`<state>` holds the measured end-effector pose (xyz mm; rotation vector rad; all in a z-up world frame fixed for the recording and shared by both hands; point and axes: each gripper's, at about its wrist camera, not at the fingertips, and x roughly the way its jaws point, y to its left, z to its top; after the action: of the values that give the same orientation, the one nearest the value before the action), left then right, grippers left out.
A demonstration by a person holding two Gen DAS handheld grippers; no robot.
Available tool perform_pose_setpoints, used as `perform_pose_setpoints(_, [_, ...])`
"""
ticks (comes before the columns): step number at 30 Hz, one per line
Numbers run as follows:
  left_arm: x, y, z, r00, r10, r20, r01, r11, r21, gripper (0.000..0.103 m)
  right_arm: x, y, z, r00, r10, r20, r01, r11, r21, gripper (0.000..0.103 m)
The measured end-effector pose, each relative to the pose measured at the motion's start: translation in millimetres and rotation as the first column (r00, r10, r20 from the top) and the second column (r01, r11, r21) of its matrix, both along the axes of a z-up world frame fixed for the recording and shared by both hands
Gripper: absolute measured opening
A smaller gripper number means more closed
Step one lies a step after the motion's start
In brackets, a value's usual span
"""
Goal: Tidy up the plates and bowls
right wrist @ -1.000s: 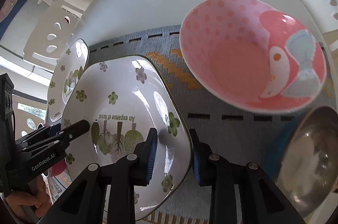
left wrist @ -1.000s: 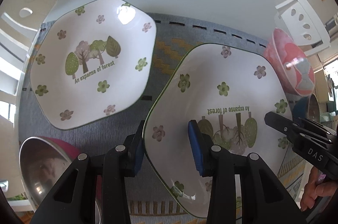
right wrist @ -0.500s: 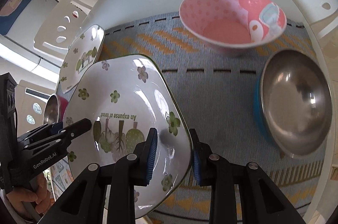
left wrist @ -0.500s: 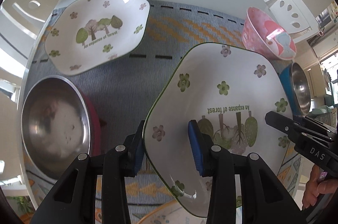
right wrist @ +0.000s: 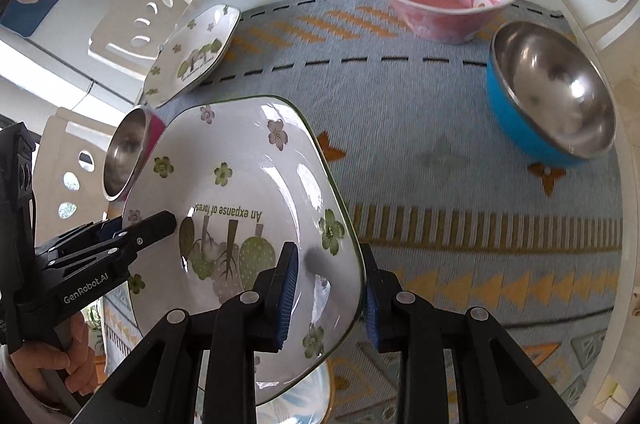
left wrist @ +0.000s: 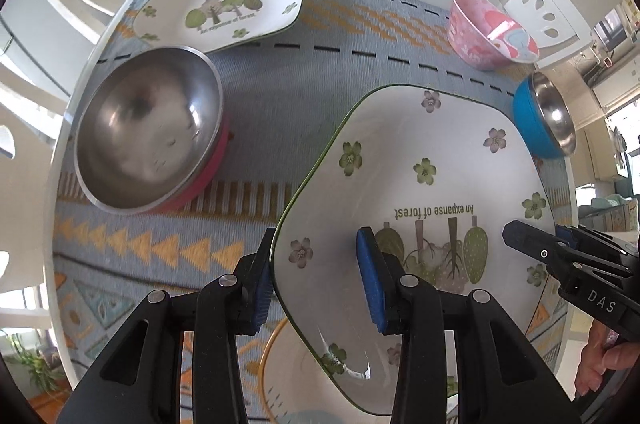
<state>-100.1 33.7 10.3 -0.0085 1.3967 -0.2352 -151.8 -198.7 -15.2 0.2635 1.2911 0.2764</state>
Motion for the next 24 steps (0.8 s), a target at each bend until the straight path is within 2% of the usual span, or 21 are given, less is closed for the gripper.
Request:
perform_pose_setpoints(8, [-34,13,0,1.000,0.001,-0.006,-0.001,1.000,0.009,0.035,-33,14,-7,0.999,0.022,-0.032,-0.022,1.000,-0.006,0.029])
perform_pose_setpoints(14, [-58,17,-1,1.000,-0.020,-0.005,0.020,0.999,0.043,0.035,-56,23,-17,0.997,0.048,-0.069,-0.048,0.999,-0.008,0.029])
perform_pose_setpoints(24, [-82,25,-15,0.999,-0.009,-0.045,0.010,0.999,0.036,0.035,-69,28,-30,0.994,0.046,-0.097,-0.048,0.999,-0.023,0.029])
